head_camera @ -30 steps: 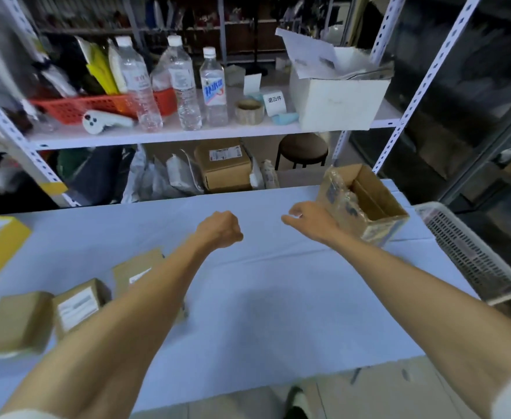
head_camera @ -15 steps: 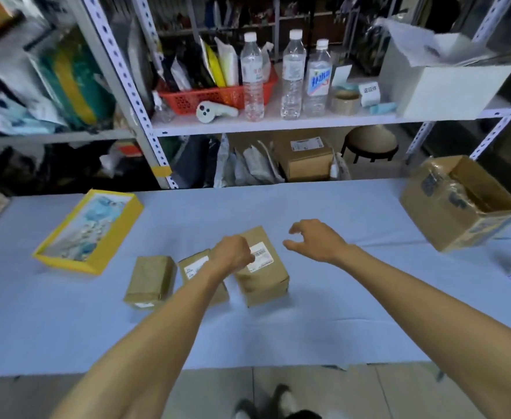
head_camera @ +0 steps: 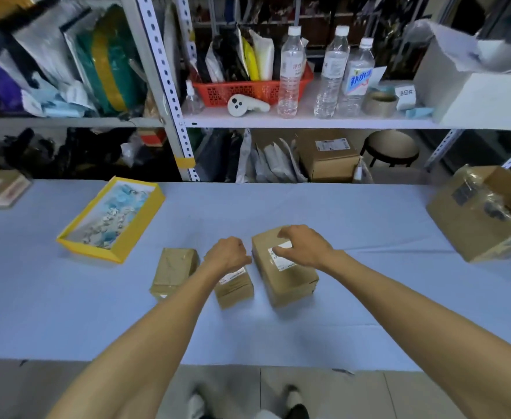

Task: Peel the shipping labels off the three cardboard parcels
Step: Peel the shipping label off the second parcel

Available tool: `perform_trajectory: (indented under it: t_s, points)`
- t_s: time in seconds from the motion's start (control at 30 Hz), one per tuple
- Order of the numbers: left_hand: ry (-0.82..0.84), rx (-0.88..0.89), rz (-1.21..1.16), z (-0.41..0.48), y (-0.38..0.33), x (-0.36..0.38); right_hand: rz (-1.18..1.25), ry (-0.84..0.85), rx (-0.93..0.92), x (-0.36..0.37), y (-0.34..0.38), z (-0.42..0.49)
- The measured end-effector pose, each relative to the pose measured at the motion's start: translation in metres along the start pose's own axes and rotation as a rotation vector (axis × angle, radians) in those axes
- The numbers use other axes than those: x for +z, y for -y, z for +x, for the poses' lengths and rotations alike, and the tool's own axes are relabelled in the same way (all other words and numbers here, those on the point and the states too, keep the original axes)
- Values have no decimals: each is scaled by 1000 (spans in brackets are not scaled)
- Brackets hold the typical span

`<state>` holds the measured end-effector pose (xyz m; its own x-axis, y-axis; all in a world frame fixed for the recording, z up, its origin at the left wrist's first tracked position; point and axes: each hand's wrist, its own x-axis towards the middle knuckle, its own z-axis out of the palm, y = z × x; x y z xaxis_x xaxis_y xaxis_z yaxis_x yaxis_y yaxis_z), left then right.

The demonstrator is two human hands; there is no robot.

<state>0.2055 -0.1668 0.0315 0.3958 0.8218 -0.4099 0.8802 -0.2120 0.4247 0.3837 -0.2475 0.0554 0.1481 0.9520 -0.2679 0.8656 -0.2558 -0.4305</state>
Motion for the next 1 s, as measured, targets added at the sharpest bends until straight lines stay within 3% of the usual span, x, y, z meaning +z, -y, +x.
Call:
perform_trajectory:
  t_s: [0.23,0.4,0.67,0.83,1.0]
  points:
    - [19,84,61,7,58,-3,116,-35,123,41,51,13]
    - [23,45,70,10,84,-3,151,-17,193,66,66,21]
    - [-29,-181,-221,10,84,45,166,71,216,116,62,31]
    - [57,-156,-348,11,93,69,252,62,251,150,58,30]
    - [-3,-86,-464,15,99,77,387,-86,307,168,53,26]
